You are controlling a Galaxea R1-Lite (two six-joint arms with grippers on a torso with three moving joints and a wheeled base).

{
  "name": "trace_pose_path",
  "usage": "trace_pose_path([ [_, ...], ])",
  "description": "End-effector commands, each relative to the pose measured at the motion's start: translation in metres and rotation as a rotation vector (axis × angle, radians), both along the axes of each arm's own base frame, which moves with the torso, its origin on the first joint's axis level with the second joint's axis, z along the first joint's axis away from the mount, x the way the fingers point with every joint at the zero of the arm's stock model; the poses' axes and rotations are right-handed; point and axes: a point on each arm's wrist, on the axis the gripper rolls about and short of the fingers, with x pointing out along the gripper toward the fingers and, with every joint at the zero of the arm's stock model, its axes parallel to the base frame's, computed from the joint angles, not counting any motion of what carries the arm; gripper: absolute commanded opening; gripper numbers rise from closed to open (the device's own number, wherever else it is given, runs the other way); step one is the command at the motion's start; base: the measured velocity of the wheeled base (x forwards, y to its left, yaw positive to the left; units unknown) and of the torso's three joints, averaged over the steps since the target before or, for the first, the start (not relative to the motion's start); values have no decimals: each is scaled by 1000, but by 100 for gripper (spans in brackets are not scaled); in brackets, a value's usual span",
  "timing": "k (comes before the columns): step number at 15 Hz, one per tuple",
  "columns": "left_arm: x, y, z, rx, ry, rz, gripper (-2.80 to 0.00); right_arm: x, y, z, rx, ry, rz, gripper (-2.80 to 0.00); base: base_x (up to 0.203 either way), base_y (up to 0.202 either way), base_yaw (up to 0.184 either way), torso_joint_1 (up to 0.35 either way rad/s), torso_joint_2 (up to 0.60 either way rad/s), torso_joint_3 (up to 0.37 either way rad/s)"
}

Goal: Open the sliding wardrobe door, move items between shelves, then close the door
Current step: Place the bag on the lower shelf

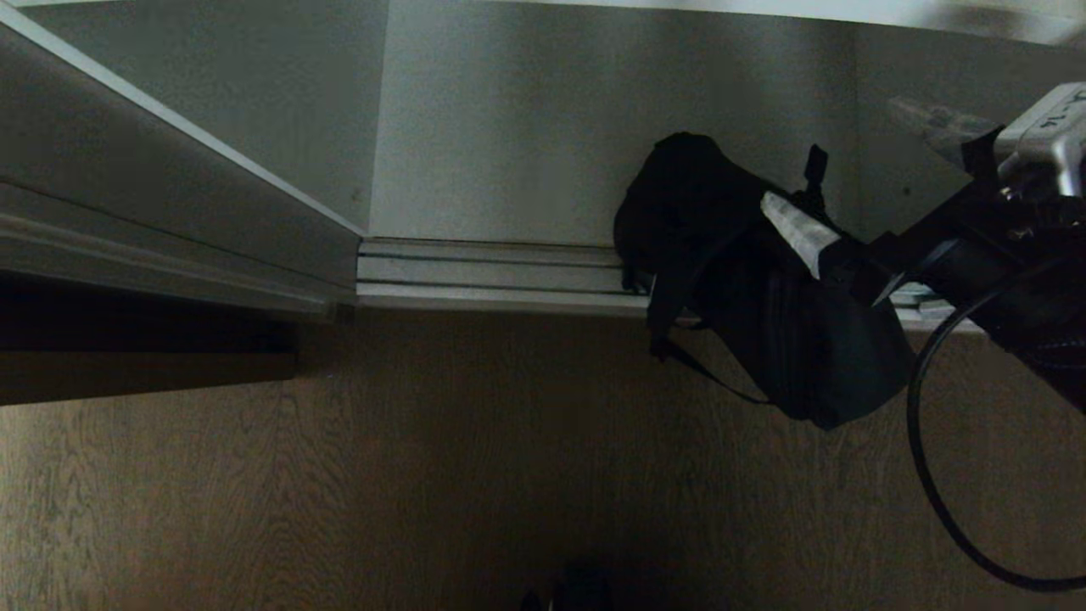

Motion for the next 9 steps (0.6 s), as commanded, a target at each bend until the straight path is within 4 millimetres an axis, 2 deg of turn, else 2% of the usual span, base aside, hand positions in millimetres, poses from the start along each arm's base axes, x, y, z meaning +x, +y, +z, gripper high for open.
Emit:
trace_pose_path([
  [1,0,0,0,0,0,0,-280,-12,-5,-5,-3,12,5,0,0,0,0,0,0,0],
  [5,0,0,0,0,0,0,-280,-40,-19,-6,19,78,27,0,0,0,0,0,0,0],
  [7,0,0,0,0,0,0,-280,-56,-28,-4,56,152,46,0,0,0,0,0,0,0],
  [9,0,0,0,0,0,0,-280,-72,-36,-13,82,278,67,0,0,0,0,0,0,0],
])
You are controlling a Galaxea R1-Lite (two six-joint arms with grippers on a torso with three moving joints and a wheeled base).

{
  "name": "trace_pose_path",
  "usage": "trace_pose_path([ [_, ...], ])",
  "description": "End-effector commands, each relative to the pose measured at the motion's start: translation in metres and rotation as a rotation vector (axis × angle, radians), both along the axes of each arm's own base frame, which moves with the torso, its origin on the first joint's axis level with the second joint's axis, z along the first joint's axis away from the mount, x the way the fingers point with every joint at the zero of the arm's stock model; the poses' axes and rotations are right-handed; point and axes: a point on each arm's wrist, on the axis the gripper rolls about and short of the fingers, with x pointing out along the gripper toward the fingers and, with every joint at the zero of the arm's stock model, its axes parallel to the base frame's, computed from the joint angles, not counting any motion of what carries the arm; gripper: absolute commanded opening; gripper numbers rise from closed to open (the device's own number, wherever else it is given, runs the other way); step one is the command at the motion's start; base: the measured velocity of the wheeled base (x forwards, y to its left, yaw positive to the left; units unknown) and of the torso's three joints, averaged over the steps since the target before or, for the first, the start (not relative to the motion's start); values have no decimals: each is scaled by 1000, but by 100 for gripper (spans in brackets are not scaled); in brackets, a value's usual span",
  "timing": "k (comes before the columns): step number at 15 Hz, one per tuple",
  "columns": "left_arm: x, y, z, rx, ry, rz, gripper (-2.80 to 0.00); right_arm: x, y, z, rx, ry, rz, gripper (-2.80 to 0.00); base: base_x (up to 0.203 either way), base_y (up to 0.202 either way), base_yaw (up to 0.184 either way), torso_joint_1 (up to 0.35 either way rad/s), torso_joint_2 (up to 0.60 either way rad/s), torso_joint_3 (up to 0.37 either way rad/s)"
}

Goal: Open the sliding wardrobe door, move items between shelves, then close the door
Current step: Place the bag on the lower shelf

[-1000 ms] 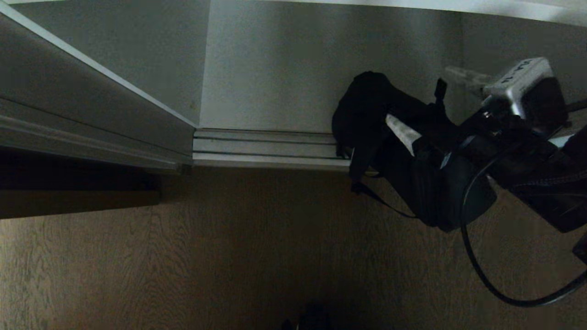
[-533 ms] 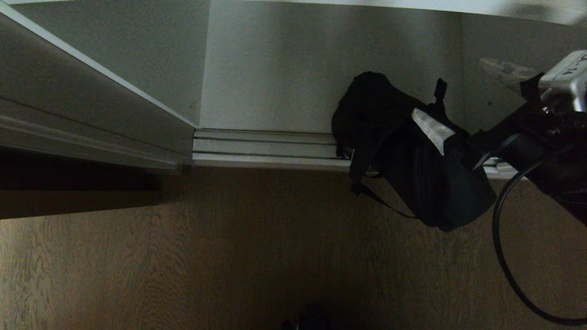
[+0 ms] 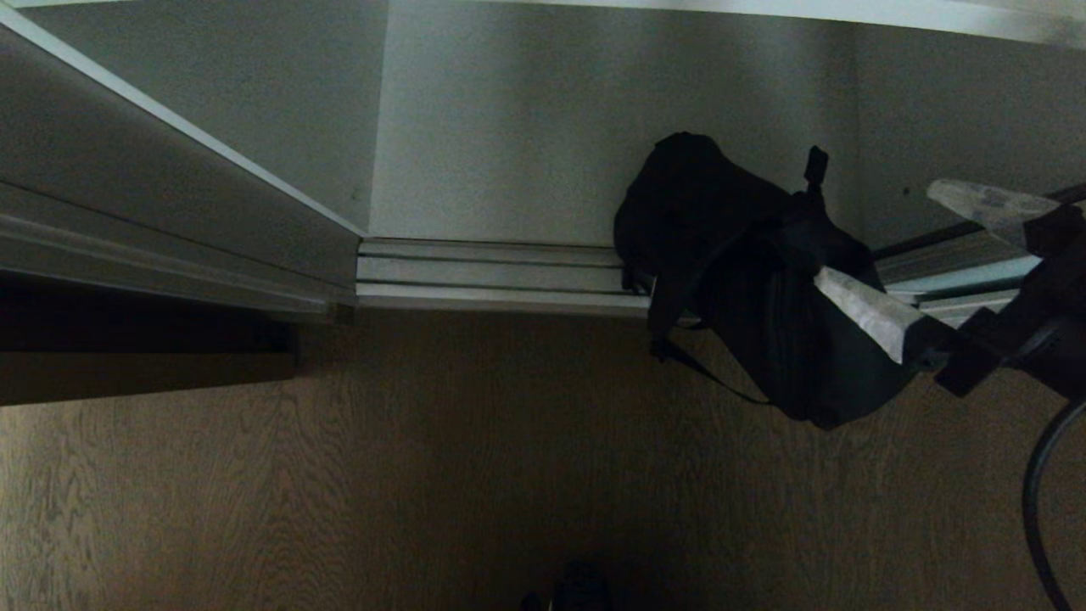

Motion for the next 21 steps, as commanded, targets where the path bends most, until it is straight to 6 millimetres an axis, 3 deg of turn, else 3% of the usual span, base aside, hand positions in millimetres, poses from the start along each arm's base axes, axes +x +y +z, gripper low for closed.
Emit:
trace_pose_path([
  [1,0,0,0,0,0,0,-280,-27,-14,-6,33,88,12,0,0,0,0,0,0,0],
  [7,0,0,0,0,0,0,-280,-56,-27,-79,-149,585,-8,0,0,0,0,0,0,0],
  [9,0,0,0,0,0,0,-280,-58,-22,-103,-254,725,26,0,0,0,0,0,0,0],
  [12,0,0,0,0,0,0,-280,-52,-17,-127,-338,869,22,0,0,0,0,0,0,0],
  [13,0,0,0,0,1,0,-280,-52,-18,-124,-323,855,17,0,0,0,0,0,0,0],
  [14,0,0,0,0,0,0,-280,-52,-18,-124,-316,847,16,-280,0,0,0,0,0,0],
  [21,0,0,0,0,0,0,-280,-31,-14,-150,-396,976,-27,-280,0,0,0,0,0,0],
])
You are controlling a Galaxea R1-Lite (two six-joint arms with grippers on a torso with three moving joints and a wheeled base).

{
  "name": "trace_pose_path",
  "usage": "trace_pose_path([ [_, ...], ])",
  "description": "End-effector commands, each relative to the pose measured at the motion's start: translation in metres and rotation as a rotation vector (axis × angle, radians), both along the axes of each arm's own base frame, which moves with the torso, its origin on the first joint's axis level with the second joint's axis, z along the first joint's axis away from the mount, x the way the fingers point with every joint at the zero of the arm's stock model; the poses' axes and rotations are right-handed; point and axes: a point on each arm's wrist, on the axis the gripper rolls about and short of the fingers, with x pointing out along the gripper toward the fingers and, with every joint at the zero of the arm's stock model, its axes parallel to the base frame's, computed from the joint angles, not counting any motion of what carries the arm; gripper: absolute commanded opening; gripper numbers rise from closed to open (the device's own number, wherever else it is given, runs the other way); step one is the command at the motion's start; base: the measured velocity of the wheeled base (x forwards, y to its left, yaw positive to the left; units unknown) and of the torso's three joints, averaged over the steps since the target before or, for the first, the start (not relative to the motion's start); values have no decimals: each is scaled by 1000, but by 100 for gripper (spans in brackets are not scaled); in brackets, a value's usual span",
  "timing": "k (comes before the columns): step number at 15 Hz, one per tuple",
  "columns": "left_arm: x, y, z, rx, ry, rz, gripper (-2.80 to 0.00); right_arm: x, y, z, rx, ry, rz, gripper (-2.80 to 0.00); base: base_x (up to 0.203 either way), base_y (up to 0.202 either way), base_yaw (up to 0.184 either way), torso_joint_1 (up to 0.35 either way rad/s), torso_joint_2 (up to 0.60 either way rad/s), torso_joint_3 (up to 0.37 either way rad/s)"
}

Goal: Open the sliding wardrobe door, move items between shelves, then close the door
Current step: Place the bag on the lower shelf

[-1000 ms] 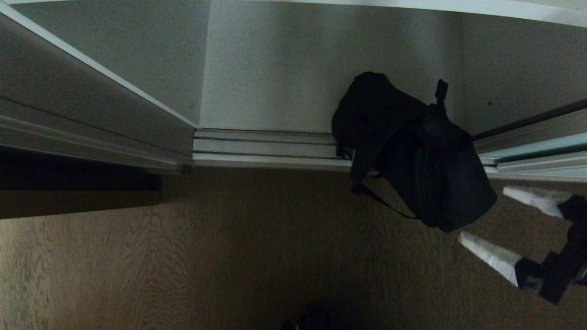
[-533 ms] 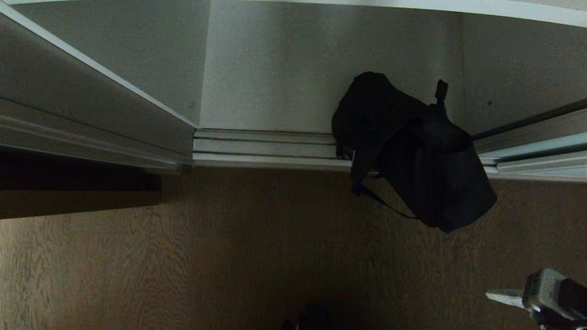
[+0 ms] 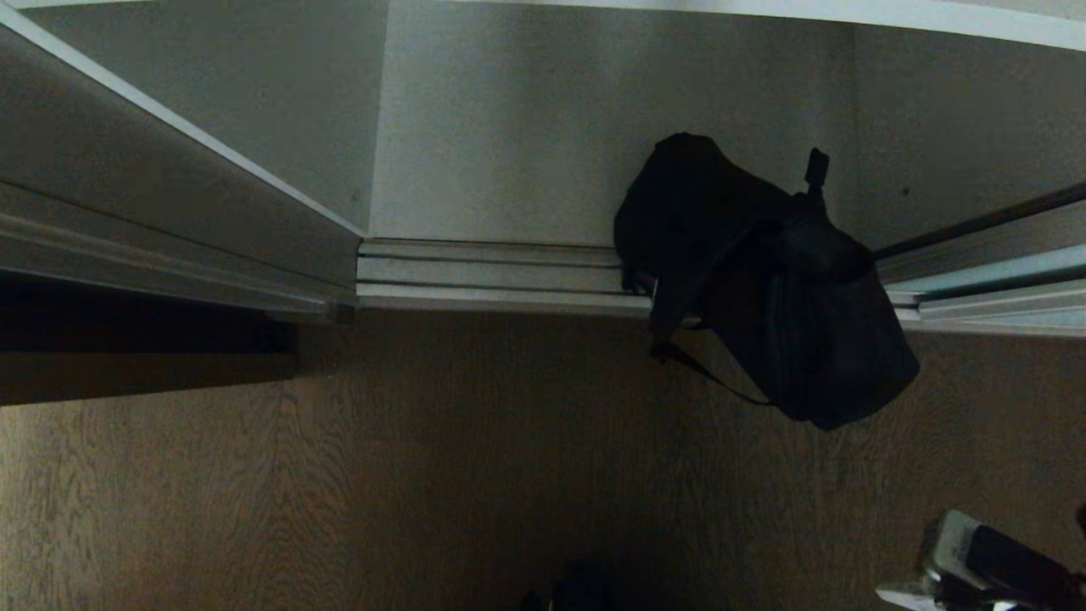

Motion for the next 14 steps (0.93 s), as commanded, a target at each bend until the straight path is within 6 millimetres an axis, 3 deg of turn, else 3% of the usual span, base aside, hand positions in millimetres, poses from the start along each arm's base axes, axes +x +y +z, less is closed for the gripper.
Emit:
trace_pose_path([
  [1,0,0,0,0,0,0,-280,15,5,-7,-40,38,3,-280,0,0,0,0,0,0],
  [5,0,0,0,0,0,0,-280,35,10,-22,-67,90,-22,-280,0,0,0,0,0,0],
  [10,0,0,0,0,0,0,-280,98,27,-52,-26,4,-75,-280,0,0,0,0,0,0],
  [14,0,0,0,0,0,0,-280,163,40,-26,114,-264,-136,-280,0,0,0,0,0,0],
])
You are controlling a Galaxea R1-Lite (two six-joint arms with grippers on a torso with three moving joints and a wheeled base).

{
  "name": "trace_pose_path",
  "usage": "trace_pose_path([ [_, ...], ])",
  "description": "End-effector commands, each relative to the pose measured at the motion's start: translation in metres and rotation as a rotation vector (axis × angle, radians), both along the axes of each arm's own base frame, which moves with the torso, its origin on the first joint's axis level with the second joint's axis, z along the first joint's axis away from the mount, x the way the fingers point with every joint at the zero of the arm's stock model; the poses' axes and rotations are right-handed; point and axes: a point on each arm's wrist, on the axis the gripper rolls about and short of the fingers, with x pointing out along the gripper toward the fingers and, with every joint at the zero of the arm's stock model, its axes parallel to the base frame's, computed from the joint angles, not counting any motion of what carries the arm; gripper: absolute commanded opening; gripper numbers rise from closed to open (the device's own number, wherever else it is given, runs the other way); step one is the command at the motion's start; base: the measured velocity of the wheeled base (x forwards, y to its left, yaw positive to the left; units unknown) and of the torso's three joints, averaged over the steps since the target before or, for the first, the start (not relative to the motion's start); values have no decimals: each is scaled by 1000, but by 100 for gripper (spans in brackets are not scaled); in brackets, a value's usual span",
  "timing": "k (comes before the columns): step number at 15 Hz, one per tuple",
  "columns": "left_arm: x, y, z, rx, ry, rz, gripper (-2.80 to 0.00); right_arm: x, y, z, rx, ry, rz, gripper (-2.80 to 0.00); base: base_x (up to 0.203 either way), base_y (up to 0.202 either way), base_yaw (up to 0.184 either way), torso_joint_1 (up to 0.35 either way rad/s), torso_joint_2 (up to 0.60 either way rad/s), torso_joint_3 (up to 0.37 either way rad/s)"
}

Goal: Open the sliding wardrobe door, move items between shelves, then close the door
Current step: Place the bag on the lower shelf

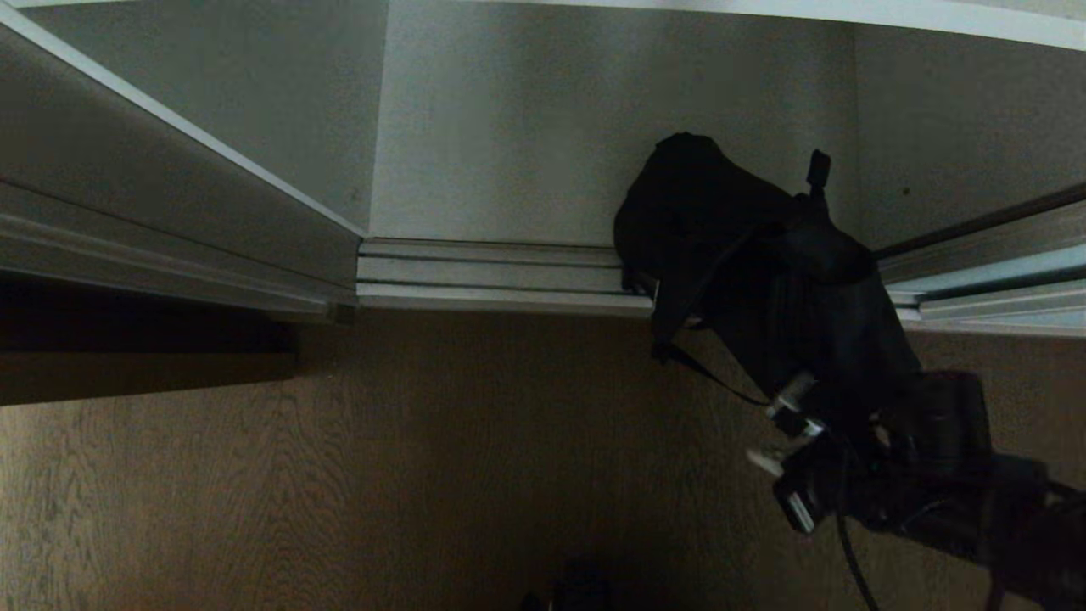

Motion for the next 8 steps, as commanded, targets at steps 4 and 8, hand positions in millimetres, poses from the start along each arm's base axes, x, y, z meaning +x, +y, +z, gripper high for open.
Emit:
trace_pose_path([
  [4,0,0,0,0,0,0,-280,62,13,19,95,-242,-138,-280,0,0,0,0,0,0],
  [8,0,0,0,0,0,0,-280,91,10,44,156,-421,-183,-280,0,0,0,0,0,0],
])
